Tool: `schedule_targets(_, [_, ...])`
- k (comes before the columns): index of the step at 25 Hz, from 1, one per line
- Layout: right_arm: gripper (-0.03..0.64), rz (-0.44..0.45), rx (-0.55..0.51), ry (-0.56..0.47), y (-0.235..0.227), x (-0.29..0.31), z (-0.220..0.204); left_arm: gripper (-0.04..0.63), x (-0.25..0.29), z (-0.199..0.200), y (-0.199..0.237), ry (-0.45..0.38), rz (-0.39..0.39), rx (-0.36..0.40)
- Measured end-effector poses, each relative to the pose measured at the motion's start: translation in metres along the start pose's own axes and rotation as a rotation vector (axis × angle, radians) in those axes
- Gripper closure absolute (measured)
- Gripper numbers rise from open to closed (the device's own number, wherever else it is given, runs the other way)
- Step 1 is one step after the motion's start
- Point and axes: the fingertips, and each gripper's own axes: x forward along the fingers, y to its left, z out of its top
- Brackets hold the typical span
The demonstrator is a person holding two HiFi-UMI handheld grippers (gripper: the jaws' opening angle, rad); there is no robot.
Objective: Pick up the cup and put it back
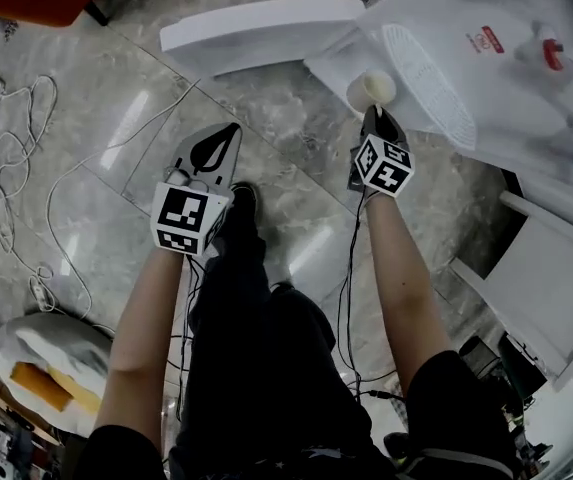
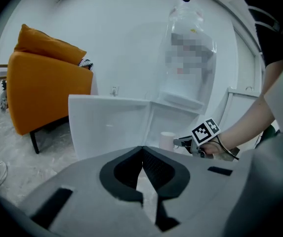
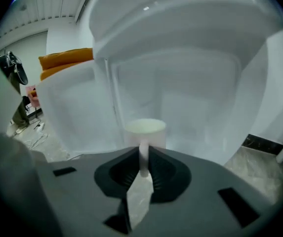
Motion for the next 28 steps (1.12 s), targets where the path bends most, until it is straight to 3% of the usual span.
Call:
schedule_targets(5, [0.571, -0.056, 0.048, -0.068, -0.033, 0.073, -0.005, 0.586, 0.054, -0.034, 0.022, -0.032, -0.017, 0.042])
schedule_targets(11, [0.569, -0.102, -0.039, -0.116, -0.053, 0.112, -0.001, 0.586, 0.081, -0.048, 0.028, -0.054, -0.042, 0.056])
schedule_targets(14, [0.565, -0.124, -0.034, -0.123, -0.054, 0.117, -0.002, 0.586, 0.082, -0.047, 0.027, -0.065, -0.042, 0.058])
schedule_targets(16, [0.558, -0.145, 0.004, -0.106, -0.055, 0.116, -0.007, 0.586, 0.076, -0.047, 0.022, -0.068, -0.046, 0.053])
schedule_targets(19, [0.449, -0.154, 0.061, -0.089, -0.054, 0.108, -0.009, 0.586, 0.065, -0.044, 0.016, -0.061, -0.053, 0.057])
schedule_targets(24, [0.433, -0.138, 0.042, -0.071, -0.038, 0.075, 0.005, 0.586, 0.041, -0.026, 0.010, -0.037, -0.033, 0.062])
schedule_targets(28, [0.436, -0.069, 0.060, -0.070, -0.003, 0.015, 0.024, 0.586, 0.000, 0.017, -0.018, -0.049, -0.036, 0.069])
